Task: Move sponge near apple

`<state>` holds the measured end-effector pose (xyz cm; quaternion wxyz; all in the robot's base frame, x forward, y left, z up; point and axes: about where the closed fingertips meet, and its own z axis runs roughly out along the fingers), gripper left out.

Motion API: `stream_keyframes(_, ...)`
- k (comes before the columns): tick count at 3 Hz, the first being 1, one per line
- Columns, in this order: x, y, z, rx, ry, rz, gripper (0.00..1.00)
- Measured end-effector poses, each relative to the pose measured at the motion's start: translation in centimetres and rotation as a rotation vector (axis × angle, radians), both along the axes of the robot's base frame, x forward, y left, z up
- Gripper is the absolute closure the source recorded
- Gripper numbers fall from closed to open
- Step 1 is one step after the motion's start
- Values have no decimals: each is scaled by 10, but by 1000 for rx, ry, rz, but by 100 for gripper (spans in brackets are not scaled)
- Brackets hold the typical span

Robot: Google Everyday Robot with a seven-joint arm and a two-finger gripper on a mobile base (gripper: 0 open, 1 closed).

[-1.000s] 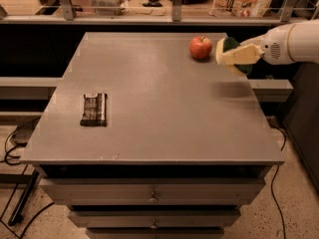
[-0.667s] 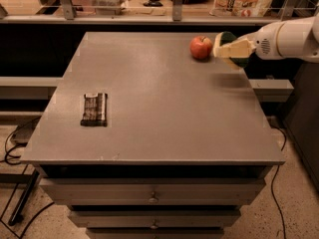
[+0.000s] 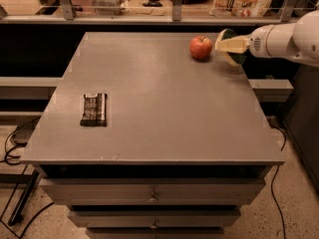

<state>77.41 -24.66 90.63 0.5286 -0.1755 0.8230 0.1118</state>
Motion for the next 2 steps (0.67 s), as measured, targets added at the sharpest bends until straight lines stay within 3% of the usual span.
stream_keyframes(2,18,0,-22,16,65,-42,59)
